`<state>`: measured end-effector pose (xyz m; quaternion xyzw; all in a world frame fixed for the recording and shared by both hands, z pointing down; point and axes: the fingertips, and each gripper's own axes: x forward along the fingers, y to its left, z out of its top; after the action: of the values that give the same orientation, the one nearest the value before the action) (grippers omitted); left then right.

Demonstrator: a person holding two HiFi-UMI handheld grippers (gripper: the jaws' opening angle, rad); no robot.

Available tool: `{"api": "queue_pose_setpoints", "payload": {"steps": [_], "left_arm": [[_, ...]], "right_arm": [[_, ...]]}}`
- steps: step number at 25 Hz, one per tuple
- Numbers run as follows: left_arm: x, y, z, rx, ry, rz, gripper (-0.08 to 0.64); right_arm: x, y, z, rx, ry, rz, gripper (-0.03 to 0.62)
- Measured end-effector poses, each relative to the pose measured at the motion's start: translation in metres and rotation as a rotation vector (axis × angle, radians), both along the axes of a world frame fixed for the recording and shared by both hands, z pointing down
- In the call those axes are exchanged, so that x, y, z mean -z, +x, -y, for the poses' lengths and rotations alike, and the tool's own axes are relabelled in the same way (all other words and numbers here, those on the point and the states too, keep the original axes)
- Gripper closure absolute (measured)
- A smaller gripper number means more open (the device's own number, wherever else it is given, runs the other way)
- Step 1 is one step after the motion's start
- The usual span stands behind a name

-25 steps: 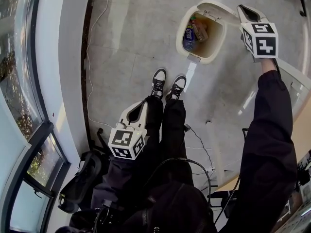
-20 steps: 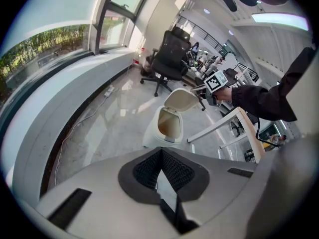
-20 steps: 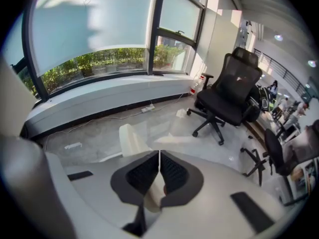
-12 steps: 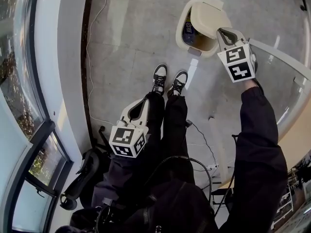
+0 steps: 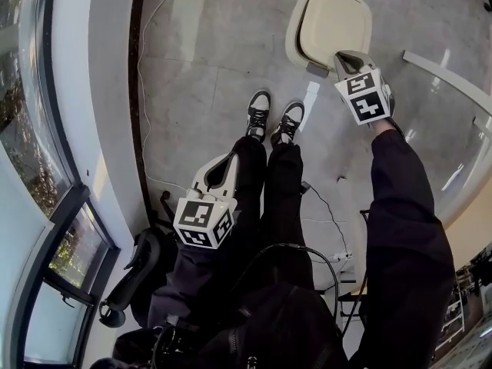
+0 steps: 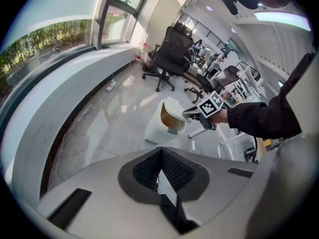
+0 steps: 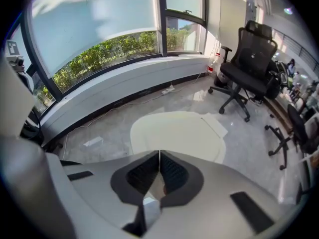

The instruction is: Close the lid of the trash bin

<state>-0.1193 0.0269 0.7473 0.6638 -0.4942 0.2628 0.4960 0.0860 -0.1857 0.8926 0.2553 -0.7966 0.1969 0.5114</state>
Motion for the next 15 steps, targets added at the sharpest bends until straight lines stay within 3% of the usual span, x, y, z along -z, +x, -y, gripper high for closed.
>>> {"api": "queue_pose_setpoints", "payload": {"steps": [15], "left_arm": [[-0.017,-0.017,-0.011,0.027,-0.036,0.004,0.558]], "right_arm": [[-0.072,-0.002,-0.018,-0.049,-0.119,-0.047,0.584]]}}
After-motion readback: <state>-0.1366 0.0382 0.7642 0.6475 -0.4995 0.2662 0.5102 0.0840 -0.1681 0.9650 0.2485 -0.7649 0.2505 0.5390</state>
